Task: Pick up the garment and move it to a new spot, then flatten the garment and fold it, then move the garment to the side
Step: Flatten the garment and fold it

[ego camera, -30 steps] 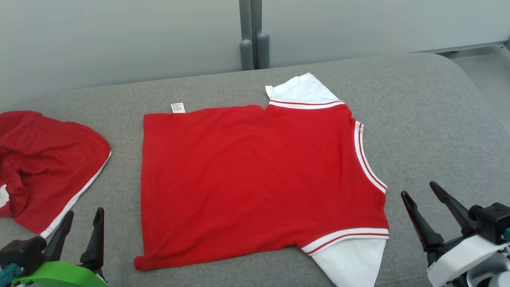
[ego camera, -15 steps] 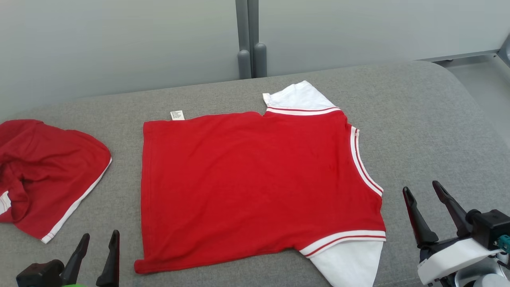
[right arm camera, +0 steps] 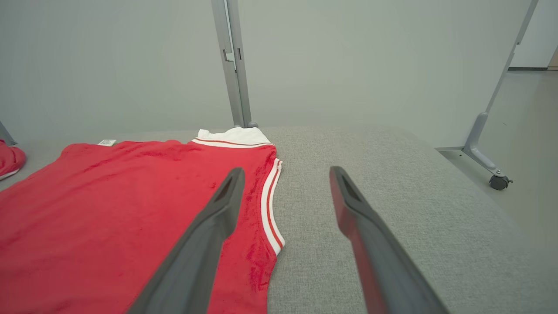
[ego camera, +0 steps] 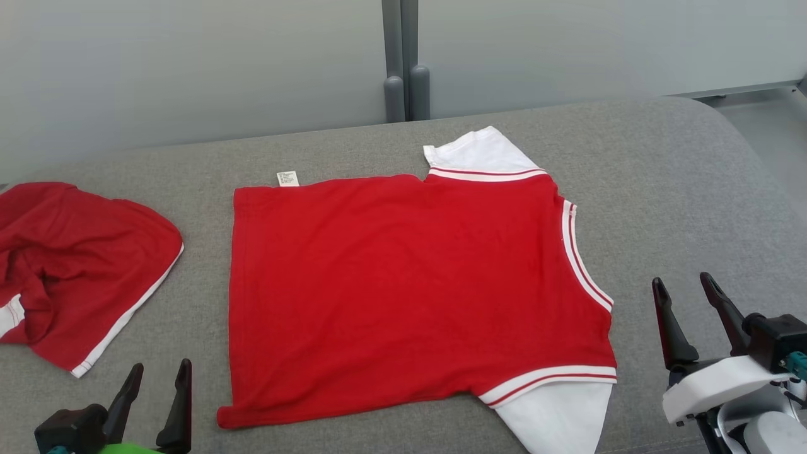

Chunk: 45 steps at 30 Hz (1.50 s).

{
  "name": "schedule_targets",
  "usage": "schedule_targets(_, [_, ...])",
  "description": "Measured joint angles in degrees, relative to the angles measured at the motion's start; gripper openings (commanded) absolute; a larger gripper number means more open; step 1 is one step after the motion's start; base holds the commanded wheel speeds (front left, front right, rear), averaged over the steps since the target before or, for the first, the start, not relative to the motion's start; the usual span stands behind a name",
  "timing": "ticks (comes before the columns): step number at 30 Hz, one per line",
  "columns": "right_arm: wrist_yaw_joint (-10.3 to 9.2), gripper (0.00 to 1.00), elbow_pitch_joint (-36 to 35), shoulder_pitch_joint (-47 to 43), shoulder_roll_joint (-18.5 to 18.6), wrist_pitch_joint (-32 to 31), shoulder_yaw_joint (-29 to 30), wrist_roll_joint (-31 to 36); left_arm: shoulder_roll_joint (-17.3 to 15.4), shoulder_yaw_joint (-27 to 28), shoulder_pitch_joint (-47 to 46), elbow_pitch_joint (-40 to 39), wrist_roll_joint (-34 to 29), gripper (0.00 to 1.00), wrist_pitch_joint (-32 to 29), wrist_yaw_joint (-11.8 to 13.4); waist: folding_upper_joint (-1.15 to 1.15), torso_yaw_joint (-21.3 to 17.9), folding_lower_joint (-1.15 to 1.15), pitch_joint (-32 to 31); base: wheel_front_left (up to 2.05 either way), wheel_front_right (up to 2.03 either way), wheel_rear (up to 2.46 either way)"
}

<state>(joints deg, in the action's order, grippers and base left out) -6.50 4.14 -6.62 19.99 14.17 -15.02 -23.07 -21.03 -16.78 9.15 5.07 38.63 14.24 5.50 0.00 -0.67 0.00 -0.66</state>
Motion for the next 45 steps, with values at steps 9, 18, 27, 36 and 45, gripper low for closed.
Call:
schedule_targets(9, [0.69, 1.0, 2.7, 5.0, -2.1, 0.2, -1.7, 2.0, 1.8, -1.5, -5.0, 3.5, -0.7, 1.0, 0.0, -1.1, 0.0, 0.8, 0.0, 1.0, 0.0, 0.0, 0.0])
schedule_targets(18, [0.88, 1.0, 3.2, 4.9, -5.2, 0.2, -0.7, 2.4, 4.3, -2.8, -6.8, 6.2, -0.8, 1.0, 0.0, -2.7, 0.0, 2.1, 0.0, -0.2, 0.0, 0.0, 0.0])
schedule_targets(27, [1.94, 1.0, 3.7, 4.6, -7.2, 0.2, -0.6, 3.2, 5.2, -2.6, -7.2, 9.3, -1.0, 1.0, 0.0, -3.5, 0.0, 2.8, 0.0, -0.8, 0.0, 0.0, 0.0])
schedule_targets(36, [3.04, 1.0, 4.6, 4.5, -7.2, 0.2, 0.0, 4.7, 5.7, -2.1, -7.4, 11.0, -1.4, 1.0, 0.0, -4.3, 0.0, 2.7, 0.0, -0.6, 0.0, 0.0, 0.0])
schedule_targets(45, [3.83, 1.0, 5.4, 3.4, -7.1, 0.2, 0.6, 5.6, 6.2, -1.8, -8.1, 11.5, -1.8, 1.0, 0.0, -5.0, 0.0, 2.7, 0.0, 0.1, 0.0, 0.0, 0.0])
